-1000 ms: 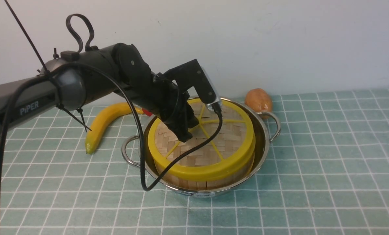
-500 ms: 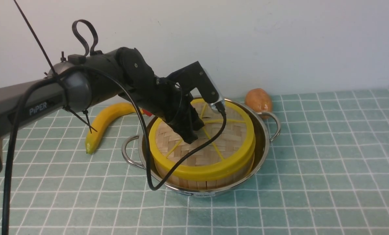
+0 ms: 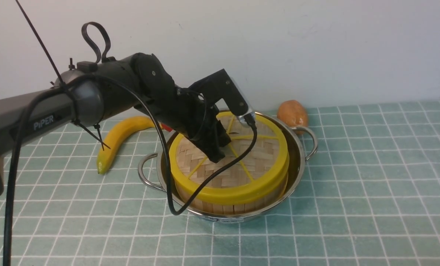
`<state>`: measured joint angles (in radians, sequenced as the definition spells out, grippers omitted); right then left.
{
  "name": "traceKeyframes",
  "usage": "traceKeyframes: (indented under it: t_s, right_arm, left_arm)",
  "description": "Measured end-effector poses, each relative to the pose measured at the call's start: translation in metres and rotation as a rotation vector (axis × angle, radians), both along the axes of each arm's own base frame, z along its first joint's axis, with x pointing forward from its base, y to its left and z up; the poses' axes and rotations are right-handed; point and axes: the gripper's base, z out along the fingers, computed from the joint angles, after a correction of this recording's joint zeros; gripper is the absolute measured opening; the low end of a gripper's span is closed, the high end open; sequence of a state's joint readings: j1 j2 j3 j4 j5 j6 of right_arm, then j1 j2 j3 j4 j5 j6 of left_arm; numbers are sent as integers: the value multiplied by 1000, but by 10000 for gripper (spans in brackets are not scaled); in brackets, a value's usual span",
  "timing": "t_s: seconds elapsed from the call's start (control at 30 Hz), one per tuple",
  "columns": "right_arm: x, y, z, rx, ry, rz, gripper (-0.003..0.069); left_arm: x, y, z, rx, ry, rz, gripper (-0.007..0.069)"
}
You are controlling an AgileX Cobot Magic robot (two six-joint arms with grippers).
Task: Place the steamer in the pot on the blue tablecloth, and put the lid on the steamer.
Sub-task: 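Place the yellow bamboo steamer lid onto the steamer in the pot with the left gripper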
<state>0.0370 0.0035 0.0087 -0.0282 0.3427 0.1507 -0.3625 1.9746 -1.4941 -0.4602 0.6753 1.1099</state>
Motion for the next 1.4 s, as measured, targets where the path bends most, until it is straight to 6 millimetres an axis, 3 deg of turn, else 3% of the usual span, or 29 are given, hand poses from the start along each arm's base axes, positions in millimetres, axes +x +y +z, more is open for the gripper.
traceKeyframes:
  t_s: [1.4]
  right_arm:
    - [0, 0, 0, 1, 0, 0, 242]
  left_arm:
    - [-2, -2, 6, -18, -32, -50, 122]
